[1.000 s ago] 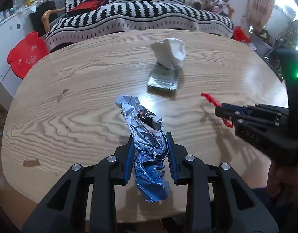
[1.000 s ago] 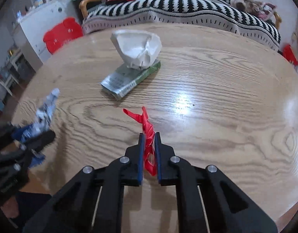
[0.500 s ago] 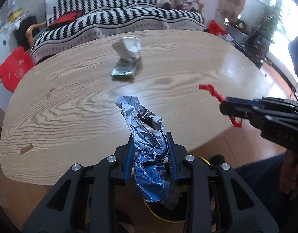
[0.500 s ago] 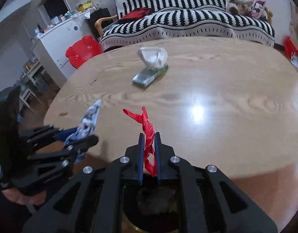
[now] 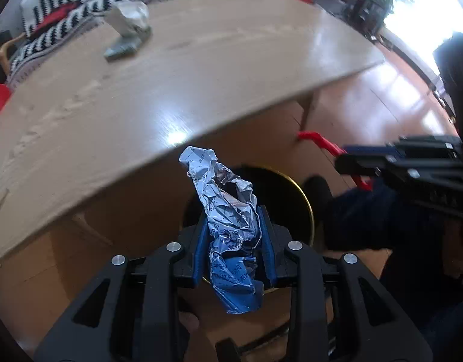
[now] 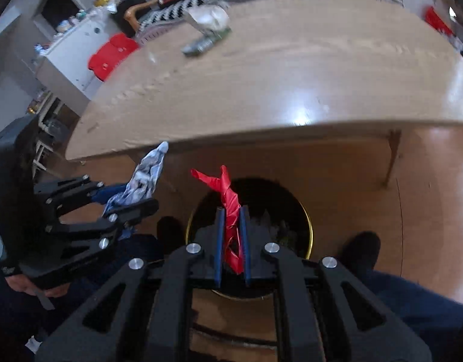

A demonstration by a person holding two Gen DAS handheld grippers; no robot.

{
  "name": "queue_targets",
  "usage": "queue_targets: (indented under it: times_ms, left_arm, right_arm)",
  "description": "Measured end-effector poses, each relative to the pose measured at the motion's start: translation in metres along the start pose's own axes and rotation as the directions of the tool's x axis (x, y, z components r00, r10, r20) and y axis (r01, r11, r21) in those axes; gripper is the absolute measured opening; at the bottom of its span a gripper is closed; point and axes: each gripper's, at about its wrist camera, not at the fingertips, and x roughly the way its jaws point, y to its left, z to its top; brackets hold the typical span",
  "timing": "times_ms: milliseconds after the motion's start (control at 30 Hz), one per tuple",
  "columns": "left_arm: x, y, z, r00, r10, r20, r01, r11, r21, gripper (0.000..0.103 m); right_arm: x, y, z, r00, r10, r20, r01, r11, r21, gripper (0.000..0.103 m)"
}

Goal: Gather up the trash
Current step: 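Carry the foil wrapper and red ribbon over the bin and release both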

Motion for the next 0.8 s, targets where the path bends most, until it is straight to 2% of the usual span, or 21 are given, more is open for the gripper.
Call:
queue_targets:
  times_ms: [200, 800]
  left_arm:
    - [0.018, 0.000, -0.002, 0.997, -0.042, -0.060, 0.040, 0.999, -0.032, 0.030]
    - [0.015, 0.004, 0.005, 0.998, -0.035, -0.049, 0.033, 0.998, -0.053, 0.030]
  right_arm:
    - [0.006, 0.003, 0.004, 0.999, 0.021, -0.025, -0.021, 1.000, 0.003, 0.011]
    - [0.006, 0.006, 0.007, 0.999, 0.029, -0.027, -0.029, 1.000, -0.008, 0.011]
